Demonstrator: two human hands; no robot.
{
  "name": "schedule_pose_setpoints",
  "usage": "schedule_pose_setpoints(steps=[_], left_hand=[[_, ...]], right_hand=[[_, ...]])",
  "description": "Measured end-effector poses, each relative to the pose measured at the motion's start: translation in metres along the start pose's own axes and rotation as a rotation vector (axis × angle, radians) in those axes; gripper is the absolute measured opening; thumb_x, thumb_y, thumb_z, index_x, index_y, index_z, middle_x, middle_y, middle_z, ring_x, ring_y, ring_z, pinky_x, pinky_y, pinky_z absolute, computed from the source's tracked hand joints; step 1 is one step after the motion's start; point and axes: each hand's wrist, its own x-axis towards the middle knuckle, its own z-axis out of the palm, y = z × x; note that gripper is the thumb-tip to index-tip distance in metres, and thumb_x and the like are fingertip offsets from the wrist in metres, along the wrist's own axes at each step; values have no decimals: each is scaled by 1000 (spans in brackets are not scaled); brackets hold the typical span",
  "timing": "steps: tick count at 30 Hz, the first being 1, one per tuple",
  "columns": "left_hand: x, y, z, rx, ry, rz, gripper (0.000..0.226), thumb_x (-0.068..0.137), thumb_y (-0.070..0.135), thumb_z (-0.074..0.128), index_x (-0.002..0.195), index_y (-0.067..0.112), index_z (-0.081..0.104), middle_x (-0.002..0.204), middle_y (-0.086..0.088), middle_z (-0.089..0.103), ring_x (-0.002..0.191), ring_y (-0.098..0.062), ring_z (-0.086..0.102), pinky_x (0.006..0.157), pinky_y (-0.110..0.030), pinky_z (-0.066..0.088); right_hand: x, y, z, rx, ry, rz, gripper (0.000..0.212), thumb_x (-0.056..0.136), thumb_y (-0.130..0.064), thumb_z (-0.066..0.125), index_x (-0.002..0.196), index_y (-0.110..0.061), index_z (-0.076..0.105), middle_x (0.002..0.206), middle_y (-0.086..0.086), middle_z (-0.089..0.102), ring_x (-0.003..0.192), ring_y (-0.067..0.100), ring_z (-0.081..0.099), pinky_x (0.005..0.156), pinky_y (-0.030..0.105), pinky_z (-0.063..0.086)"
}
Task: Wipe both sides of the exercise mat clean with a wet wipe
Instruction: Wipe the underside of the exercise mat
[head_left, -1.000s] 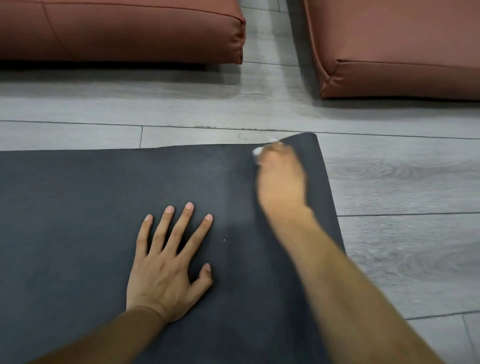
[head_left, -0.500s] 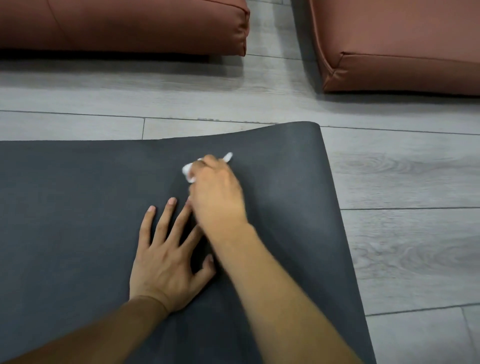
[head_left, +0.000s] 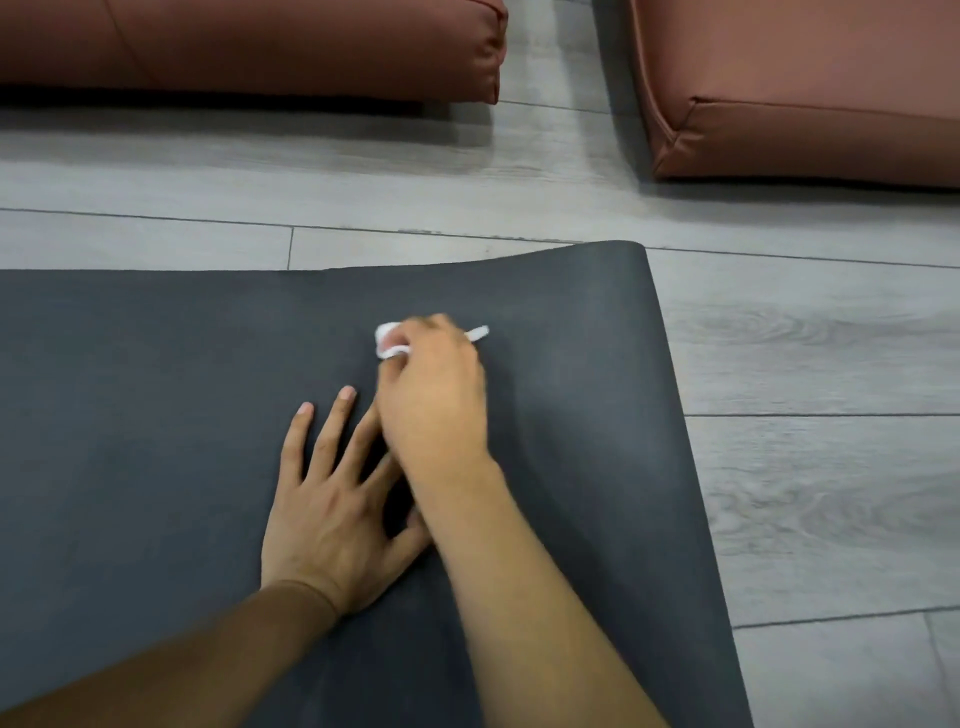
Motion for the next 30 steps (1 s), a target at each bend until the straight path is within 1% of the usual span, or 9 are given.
schedule_pose_setpoints(steps=[3,5,8,10,15,19,23,25,30], left_hand=[[-2,-1,2,19,-6,7,79,93,61,36,156,15,38,162,-17,37,154,-41,24,120,-67,22],[-1,1,-1,-9,5,-10,76,88,57,42,156,23,43,166,-12,33,154,-40,25,120,-67,21],[1,4,-5,-11,-2,-16,78,86,54,43,160,30,35,169,-8,27,154,-40,25,121,-65,21],[0,4,-6,-12,-13,-19,78,87,54,42,161,30,33,169,-7,27,154,-39,24,122,-64,20],[2,3,-5,-23,5,-29,76,89,54,41,161,32,32,169,-6,28,155,-36,24,123,-61,19],[-2,3,-1,31,-34,-35,74,92,55,36,162,34,28,170,-5,25,156,-35,22,124,-60,17],[-10,19,-8,65,-49,-116,67,99,52,31,162,30,28,168,-11,29,152,-40,28,123,-60,21],[-45,40,-6,29,-48,-205,66,102,51,29,163,27,25,169,-13,25,154,-41,25,123,-59,22],[-114,70,2,-46,-55,-224,80,91,56,40,164,25,25,171,-7,20,158,-33,18,124,-58,21]], right_hand=[[-21,-6,6,8,-124,-199,22,88,-5,57,103,-15,70,116,3,60,116,20,52,93,34,48],[-15,32,-13,-130,16,-229,25,83,-3,57,99,-14,72,116,4,62,118,23,54,91,35,50],[-4,114,-67,-321,207,7,28,81,5,57,93,-15,72,119,7,64,119,25,54,91,33,50],[-9,155,-91,-278,287,67,26,82,5,57,92,-14,71,115,5,65,108,26,56,87,31,48],[-22,178,-63,-106,543,-66,18,83,1,55,93,-9,66,106,5,63,97,26,53,88,31,45],[-16,184,-63,-88,573,-62,15,84,-5,52,91,-10,65,103,6,63,96,28,54,87,26,41],[-14,183,-62,-110,554,-86,17,85,-6,51,95,-11,64,108,6,63,98,30,53,93,33,44],[-15,182,-65,-118,522,-102,22,86,-7,49,101,-12,65,112,5,63,99,29,53,95,34,43],[-15,182,-62,-126,516,-101,32,88,-10,46,111,-17,67,117,1,65,104,26,55,96,28,41]])
